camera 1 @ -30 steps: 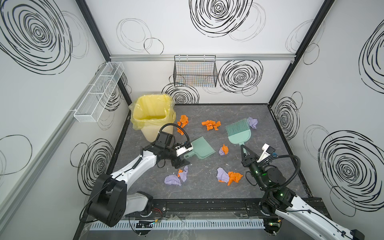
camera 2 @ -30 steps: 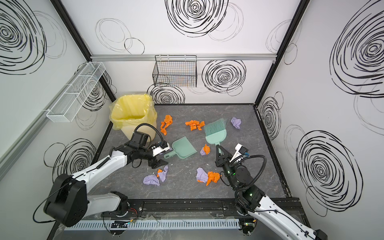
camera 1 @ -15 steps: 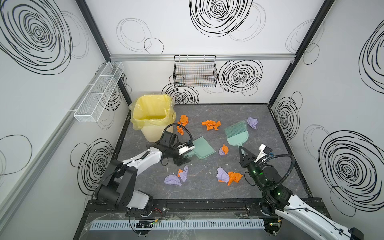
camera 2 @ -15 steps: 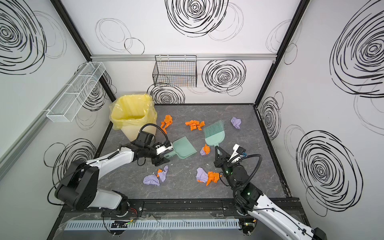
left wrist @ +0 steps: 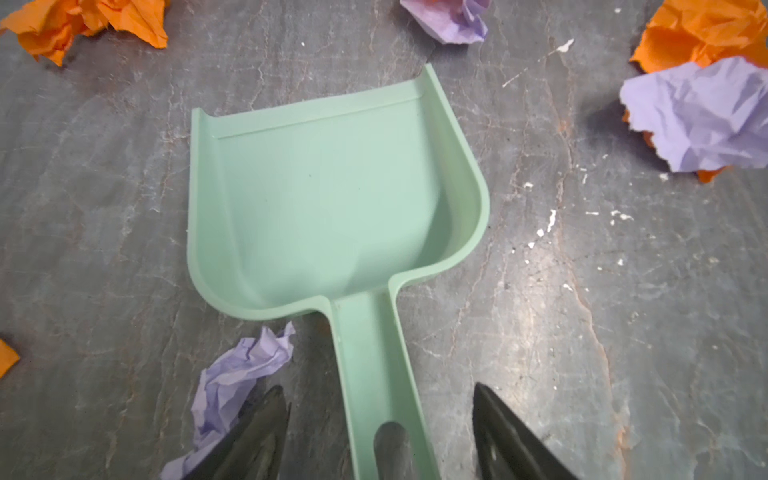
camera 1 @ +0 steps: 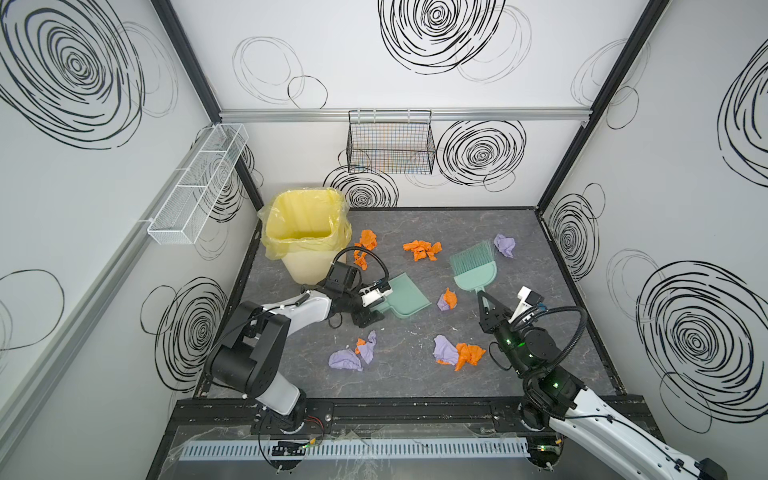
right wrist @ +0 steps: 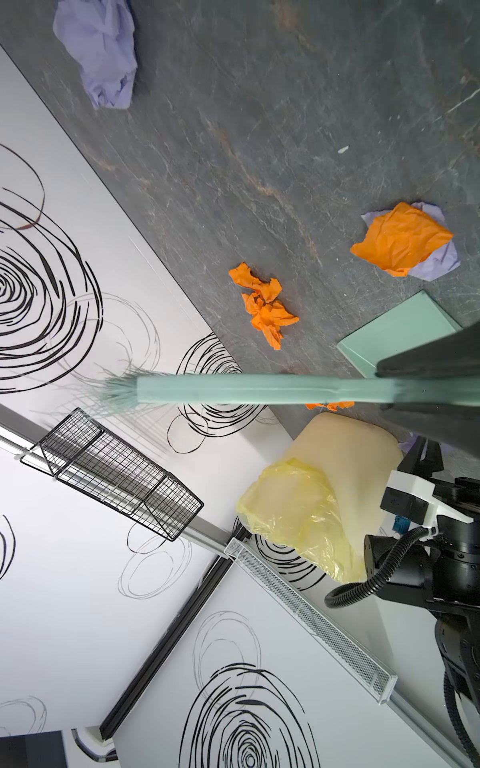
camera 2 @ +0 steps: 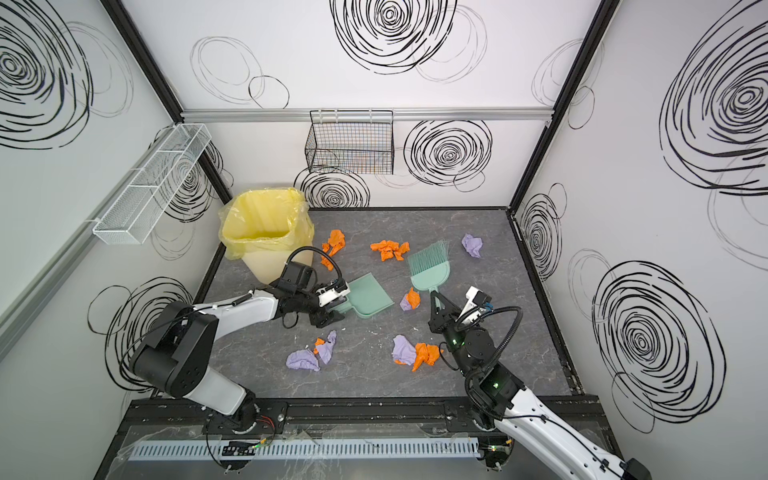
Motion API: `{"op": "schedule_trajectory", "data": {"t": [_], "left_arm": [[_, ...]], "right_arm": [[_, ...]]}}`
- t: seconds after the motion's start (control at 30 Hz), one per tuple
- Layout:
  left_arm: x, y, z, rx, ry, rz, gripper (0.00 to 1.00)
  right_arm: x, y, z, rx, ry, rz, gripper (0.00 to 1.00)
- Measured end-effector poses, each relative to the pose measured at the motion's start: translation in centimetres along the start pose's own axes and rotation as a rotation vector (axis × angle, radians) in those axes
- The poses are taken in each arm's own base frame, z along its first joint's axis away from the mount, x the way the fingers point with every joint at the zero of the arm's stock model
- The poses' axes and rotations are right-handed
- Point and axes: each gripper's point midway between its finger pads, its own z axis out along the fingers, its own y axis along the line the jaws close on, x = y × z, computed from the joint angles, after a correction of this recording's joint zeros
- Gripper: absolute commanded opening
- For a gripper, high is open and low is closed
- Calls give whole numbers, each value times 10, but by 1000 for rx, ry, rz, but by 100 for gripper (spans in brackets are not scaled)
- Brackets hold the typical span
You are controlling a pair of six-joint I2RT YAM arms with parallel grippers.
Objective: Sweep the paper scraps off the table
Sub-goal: 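Lower the left gripper onto the green dustpan handle and grasp it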
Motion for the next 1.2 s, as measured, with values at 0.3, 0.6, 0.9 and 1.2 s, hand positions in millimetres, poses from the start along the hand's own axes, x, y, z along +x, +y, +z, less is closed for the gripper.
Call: {"op": "schedule_trajectory", "data": {"t": [0.3, 0.6, 0.9, 1.2], "left_arm": [[-11, 3, 2, -21, -35, 19, 75], [-3, 0, 11, -22, 4, 6, 75], [10, 5, 24, -13, 58, -34, 72], [6, 7, 23, -23, 46, -35, 72]], "right_arm": [[1, -6, 1, 4, 2, 6, 9], [10, -15, 1, 16, 22, 15, 9], [8, -13, 1, -2, 14, 26, 9], [11, -17, -2, -8, 11, 43, 9]]}}
